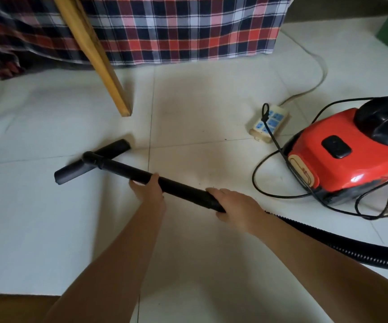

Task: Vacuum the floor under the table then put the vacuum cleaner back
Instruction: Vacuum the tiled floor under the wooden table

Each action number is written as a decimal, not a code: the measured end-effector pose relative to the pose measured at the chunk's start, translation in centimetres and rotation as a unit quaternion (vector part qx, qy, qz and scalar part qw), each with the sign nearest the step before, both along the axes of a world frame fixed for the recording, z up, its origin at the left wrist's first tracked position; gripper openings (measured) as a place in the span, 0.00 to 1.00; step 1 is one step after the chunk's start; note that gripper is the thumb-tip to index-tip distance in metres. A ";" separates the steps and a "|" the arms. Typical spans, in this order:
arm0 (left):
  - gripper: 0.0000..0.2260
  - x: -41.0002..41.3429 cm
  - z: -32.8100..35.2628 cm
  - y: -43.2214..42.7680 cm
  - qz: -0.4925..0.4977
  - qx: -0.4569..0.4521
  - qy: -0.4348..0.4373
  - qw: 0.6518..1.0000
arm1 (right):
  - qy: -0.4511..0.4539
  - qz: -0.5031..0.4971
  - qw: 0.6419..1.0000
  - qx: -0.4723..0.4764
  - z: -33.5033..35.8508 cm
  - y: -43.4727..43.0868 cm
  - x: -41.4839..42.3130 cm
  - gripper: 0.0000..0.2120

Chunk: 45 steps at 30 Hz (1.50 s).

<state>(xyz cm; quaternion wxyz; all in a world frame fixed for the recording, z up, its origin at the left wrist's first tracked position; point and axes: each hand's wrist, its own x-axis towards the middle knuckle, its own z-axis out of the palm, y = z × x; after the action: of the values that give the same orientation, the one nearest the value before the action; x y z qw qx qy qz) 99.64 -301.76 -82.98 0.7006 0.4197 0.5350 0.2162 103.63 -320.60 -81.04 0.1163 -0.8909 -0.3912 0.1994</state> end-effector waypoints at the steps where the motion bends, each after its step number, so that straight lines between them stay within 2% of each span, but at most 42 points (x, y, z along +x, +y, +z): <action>1: 0.35 0.2 -0.1 0.8 0.006 -0.001 0.004 1.000 | 0.003 -0.002 1.000 0.000 0.1 0.8 0.1 0.29; 10: 0.34 2.4 -0.1 4.2 0.020 -0.008 0.005 1.000 | 0.026 -0.011 1.000 -0.003 0.5 2.5 1.7 0.32; 15: 0.34 3.3 -1.1 4.3 0.022 0.020 0.003 1.000 | 0.027 -0.018 0.999 -0.016 -0.2 0.7 2.4 0.30; 20: 0.35 2.1 -1.0 5.4 0.049 0.022 0.029 0.998 | 0.004 0.031 0.999 -0.005 -0.8 2.3 2.3 0.30; 25: 0.29 -1.1 -0.2 8.8 0.068 0.028 0.043 0.996 | -0.014 0.093 0.995 -0.020 -1.4 6.5 1.8 0.30; 30: 0.27 -4.8 -0.2 11.1 0.098 -0.002 0.032 0.995 | -0.016 0.139 0.990 0.002 -1.5 10.1 0.1 0.28; 34: 0.31 -7.0 -0.1 11.7 0.098 -0.019 0.027 0.995 | -0.041 0.173 0.984 0.026 -2.0 11.5 -1.0 0.28; 39: 0.33 -8.0 0.1 12.1 0.115 -0.023 0.013 0.993 | -0.043 0.184 0.981 0.036 -1.6 13.0 -2.4 0.28; 45: 0.29 -6.7 0.7 12.0 0.154 -0.026 0.015 0.988 | -0.023 0.181 0.983 0.016 -0.9 14.9 -3.9 0.30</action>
<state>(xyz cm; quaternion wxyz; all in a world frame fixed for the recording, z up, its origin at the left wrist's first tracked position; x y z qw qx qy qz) 92.97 -289.75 -82.25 0.6621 0.3170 0.6088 0.3008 99.76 -305.65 -81.97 0.0835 -0.8078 -0.5515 0.1903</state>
